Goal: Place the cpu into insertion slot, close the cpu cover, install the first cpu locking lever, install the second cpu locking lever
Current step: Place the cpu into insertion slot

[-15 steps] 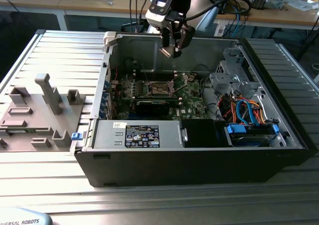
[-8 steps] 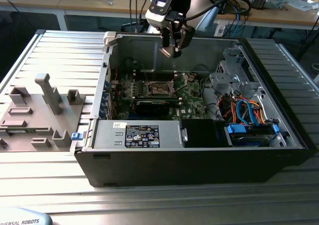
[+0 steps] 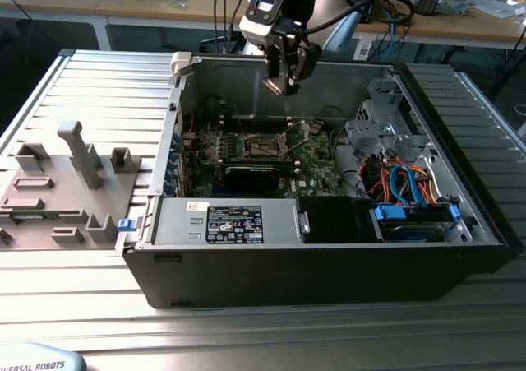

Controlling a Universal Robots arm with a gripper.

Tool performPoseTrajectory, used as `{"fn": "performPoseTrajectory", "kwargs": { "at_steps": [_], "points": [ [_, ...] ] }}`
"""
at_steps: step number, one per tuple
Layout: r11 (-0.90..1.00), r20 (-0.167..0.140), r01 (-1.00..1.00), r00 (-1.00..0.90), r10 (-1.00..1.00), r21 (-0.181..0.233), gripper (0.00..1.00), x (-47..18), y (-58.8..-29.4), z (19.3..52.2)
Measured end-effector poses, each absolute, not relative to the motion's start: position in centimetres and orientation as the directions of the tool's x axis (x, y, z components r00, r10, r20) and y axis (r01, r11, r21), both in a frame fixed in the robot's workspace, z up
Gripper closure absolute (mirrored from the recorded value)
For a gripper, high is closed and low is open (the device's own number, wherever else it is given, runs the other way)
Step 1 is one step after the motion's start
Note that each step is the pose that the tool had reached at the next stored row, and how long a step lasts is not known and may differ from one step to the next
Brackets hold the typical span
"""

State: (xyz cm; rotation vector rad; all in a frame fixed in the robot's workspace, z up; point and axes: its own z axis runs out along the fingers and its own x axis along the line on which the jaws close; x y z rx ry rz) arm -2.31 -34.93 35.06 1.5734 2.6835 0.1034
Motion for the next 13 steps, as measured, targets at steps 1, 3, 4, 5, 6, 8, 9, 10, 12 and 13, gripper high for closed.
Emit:
{"fn": "performPoseTrajectory", "kwargs": {
  "at_steps": [1,3,4,5,6,8,9,10,12,13],
  "points": [
    [0.486,0.008,0.871,-0.488,0.873,0.072,0.46,-2.31,-34.93,35.06],
    [0.485,0.008,0.871,-0.487,0.873,0.072,0.46,-2.31,-34.93,35.06],
    [0.485,0.008,0.872,-0.487,0.874,0.072,0.46,-2.31,-34.93,35.06],
    [0.484,0.009,0.872,-0.486,0.874,0.072,0.46,-2.31,-34.93,35.06],
    [0.484,0.008,0.872,-0.485,0.874,0.072,0.46,-2.31,-34.93,35.06],
    [0.482,0.008,0.873,-0.484,0.875,0.072,0.46,-2.31,-34.93,35.06],
    [0.482,0.008,0.873,-0.484,0.875,0.072,0.46,-2.31,-34.93,35.06],
    [0.481,0.008,0.874,-0.483,0.875,0.072,0.46,-2.31,-34.93,35.06],
    [0.480,0.008,0.874,-0.482,0.876,0.072,0.46,-2.31,-34.93,35.06],
    [0.480,0.008,0.875,-0.481,0.877,0.072,0.46,-2.31,-34.93,35.06]
  ]
}}
